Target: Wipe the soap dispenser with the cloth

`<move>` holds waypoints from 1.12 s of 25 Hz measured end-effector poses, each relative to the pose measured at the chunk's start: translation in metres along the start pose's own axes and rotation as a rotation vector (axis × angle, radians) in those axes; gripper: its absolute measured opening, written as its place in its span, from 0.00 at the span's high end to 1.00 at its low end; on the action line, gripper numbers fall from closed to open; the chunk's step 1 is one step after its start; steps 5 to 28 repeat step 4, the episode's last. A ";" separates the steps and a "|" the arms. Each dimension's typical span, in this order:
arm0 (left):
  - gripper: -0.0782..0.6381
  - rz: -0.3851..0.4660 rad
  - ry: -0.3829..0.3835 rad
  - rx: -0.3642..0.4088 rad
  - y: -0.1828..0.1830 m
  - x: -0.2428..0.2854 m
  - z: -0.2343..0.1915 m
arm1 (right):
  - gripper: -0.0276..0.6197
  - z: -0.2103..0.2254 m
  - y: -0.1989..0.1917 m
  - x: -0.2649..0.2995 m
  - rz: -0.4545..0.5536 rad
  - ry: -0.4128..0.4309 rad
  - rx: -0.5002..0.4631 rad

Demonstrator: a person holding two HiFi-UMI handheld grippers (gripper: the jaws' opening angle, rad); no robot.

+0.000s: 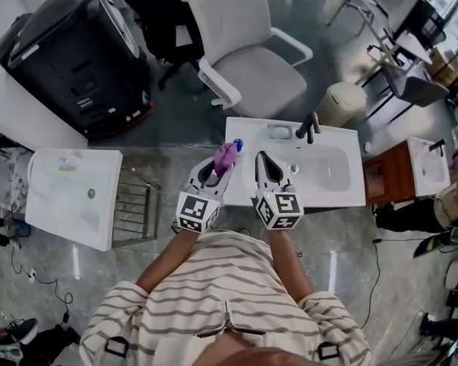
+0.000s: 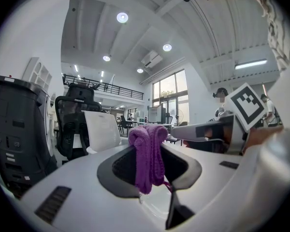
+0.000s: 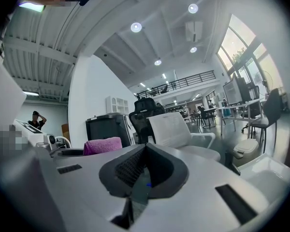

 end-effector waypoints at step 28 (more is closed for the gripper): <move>0.73 -0.005 0.004 -0.001 -0.001 -0.002 0.006 | 0.94 0.001 -0.002 -0.005 0.001 0.011 0.014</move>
Point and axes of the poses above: the fingertips, and each gripper's own axes: x forward along the fingers, z to its right, y out of its top, the point moved 9 cm from there along -x, backward along the fingers, and after that the axes turned 8 degrees about x, right-handed, at the moved point
